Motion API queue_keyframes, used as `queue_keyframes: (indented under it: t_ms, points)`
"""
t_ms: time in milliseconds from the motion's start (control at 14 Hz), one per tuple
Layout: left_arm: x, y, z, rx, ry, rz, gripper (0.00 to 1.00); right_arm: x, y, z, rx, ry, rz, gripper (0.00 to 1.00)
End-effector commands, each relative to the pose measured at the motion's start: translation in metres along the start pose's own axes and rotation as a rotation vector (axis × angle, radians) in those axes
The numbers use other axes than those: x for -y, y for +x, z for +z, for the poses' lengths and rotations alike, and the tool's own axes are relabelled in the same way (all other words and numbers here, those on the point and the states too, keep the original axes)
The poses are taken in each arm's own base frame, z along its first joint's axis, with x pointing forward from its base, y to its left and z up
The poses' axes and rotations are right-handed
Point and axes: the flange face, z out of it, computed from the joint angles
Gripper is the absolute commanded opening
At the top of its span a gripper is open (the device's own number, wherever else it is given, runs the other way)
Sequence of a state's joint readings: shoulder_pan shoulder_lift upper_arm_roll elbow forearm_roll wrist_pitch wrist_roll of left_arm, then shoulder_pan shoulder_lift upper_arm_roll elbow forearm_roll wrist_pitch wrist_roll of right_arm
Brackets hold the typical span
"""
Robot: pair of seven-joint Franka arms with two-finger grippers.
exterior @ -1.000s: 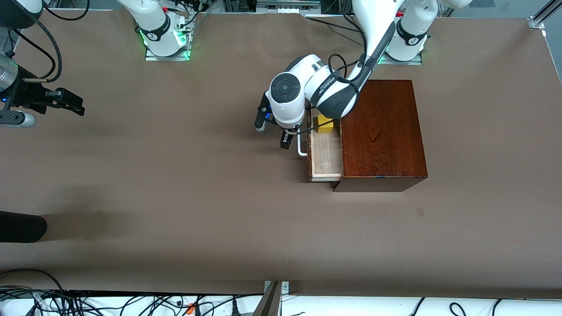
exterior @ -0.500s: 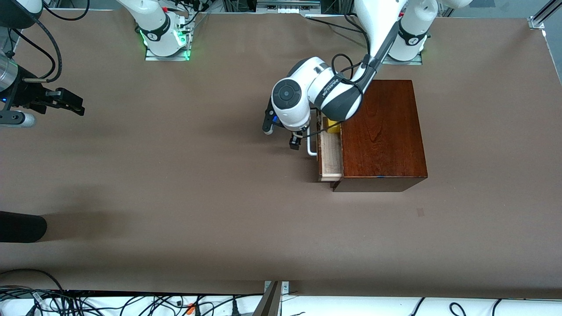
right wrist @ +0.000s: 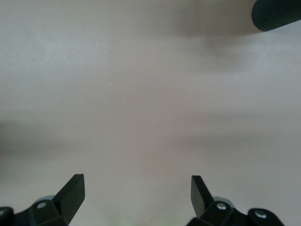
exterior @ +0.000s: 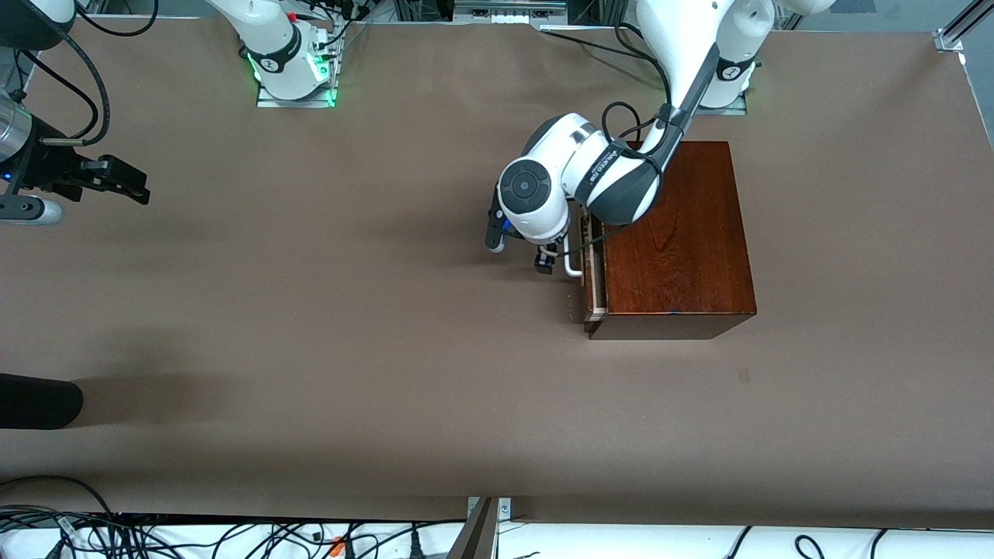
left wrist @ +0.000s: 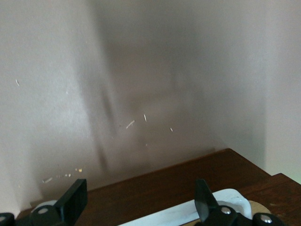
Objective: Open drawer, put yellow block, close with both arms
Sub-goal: 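Press the drawer fully shut with the left gripper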
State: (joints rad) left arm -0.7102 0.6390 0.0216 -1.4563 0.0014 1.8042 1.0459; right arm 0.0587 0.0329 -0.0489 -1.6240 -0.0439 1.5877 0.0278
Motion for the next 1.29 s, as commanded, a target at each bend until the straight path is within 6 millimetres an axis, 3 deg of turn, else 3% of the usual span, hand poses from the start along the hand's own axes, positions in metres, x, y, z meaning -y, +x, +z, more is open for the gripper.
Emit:
queue_keyframes:
  t_ms: [0, 786, 1000, 1214]
  points:
    - [0.004, -0.021, -0.011, 0.042, 0.021, 0.000, 1.00, -0.002, -0.009, -0.003, 0.000, -0.001, -0.015, 1.00]
    - [0.007, -0.029, -0.013, 0.049, 0.015, -0.018, 1.00, -0.002, -0.008, -0.002, 0.000, -0.002, -0.017, 1.00]
    - [-0.005, -0.024, -0.042, 0.008, 0.044, -0.106, 1.00, -0.002, -0.008, -0.002, 0.001, -0.002, -0.017, 1.00]
    - [-0.030, -0.020, -0.085, -0.101, -0.012, -0.344, 1.00, -0.001, -0.008, 0.000, 0.001, -0.001, -0.017, 1.00]
